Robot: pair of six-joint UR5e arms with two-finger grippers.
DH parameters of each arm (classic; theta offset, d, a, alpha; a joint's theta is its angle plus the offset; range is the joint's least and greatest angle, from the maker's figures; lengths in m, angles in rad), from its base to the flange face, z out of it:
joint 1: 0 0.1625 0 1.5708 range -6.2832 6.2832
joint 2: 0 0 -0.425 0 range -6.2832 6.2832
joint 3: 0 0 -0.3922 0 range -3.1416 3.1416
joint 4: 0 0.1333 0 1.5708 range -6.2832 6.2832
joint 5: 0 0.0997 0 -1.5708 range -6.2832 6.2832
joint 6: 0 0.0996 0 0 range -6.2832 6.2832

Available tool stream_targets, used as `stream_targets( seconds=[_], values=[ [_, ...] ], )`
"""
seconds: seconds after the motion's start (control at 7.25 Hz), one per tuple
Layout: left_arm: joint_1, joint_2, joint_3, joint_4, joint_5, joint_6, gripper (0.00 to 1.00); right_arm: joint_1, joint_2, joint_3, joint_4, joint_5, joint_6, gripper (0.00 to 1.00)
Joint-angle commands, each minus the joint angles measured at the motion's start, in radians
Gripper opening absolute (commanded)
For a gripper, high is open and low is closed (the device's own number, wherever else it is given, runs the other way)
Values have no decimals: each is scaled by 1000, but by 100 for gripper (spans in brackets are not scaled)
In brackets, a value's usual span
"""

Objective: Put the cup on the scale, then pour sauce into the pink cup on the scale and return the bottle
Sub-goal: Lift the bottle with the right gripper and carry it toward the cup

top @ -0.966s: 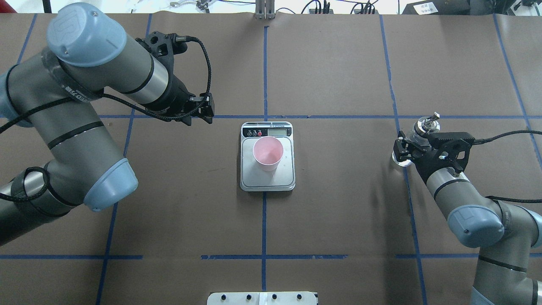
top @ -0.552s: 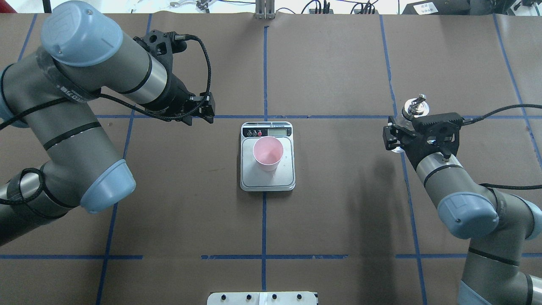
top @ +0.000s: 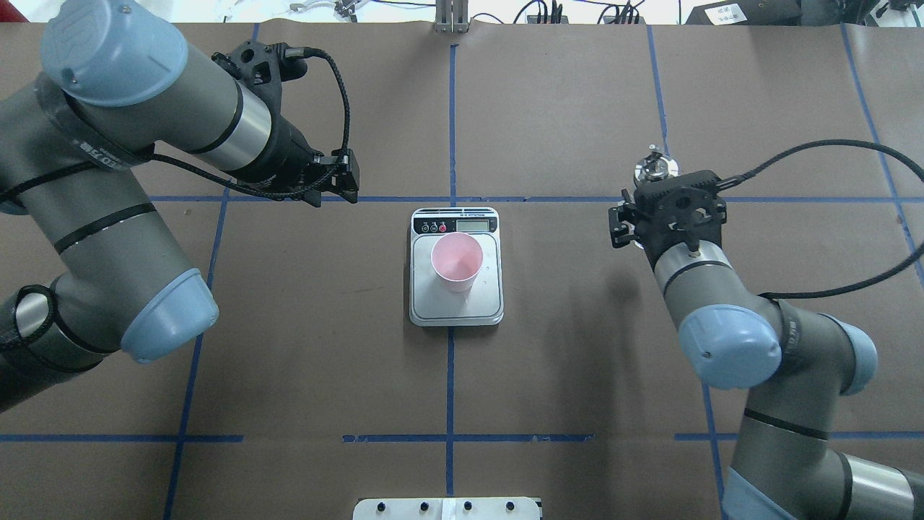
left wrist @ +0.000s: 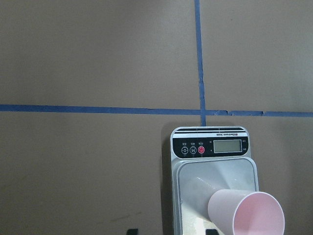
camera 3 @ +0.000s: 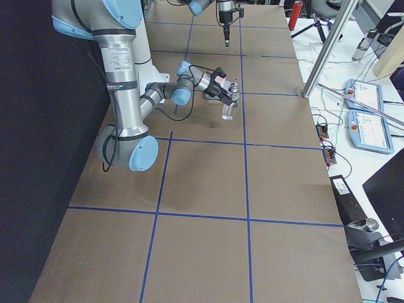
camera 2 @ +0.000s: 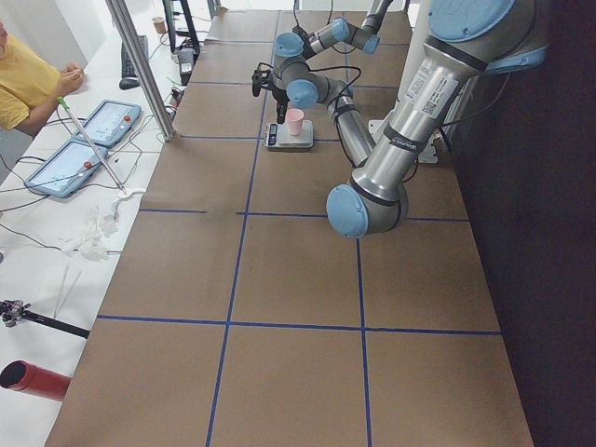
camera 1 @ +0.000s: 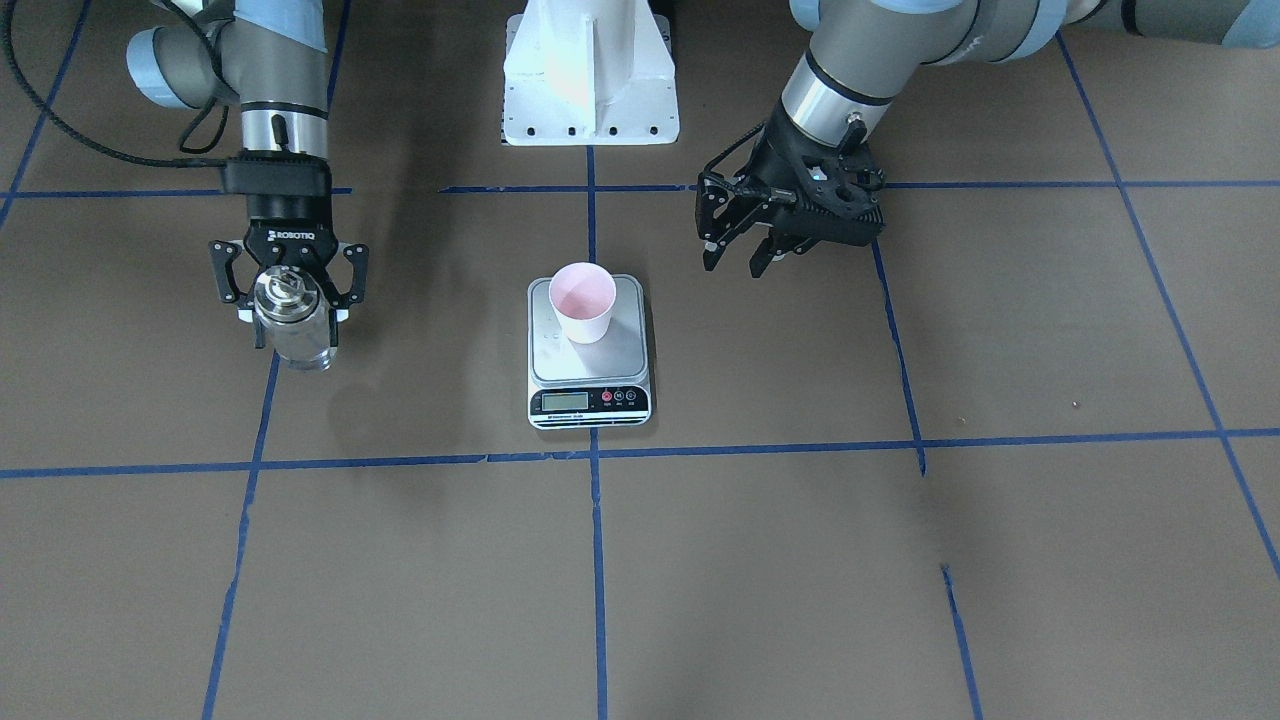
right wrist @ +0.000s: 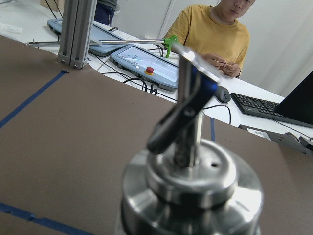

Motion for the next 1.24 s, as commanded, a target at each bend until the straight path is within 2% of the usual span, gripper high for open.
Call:
stream_targets(
  seconds=[0.0,0.14,0.28,0.41,0.69,0.83,0.97,1.1],
  values=[
    [-14,2,-8,0,-2,-1,55,-10,116,1,-173,-19,-64,0],
    [-20,4,-23,0,-2,-1,55,-20,130,4,-171,-30,-91,0],
    [-31,5,-35,1,-2,-1,55,-64,144,1,-199,-127,-123,0],
    [-48,10,-37,0,-22,0,55,-79,159,7,-270,-175,-159,0],
    [-91,45,-73,-8,-60,8,55,-125,175,9,-280,-186,-164,0],
    [-111,65,-83,-9,-62,49,55,-154,179,6,-285,-265,-265,0],
    [-135,105,-86,-8,-62,139,55,-158,178,4,-289,-292,-436,0],
    [-158,152,-87,-9,-60,230,55,-159,187,-8,-300,-294,-477,0]
  ],
)
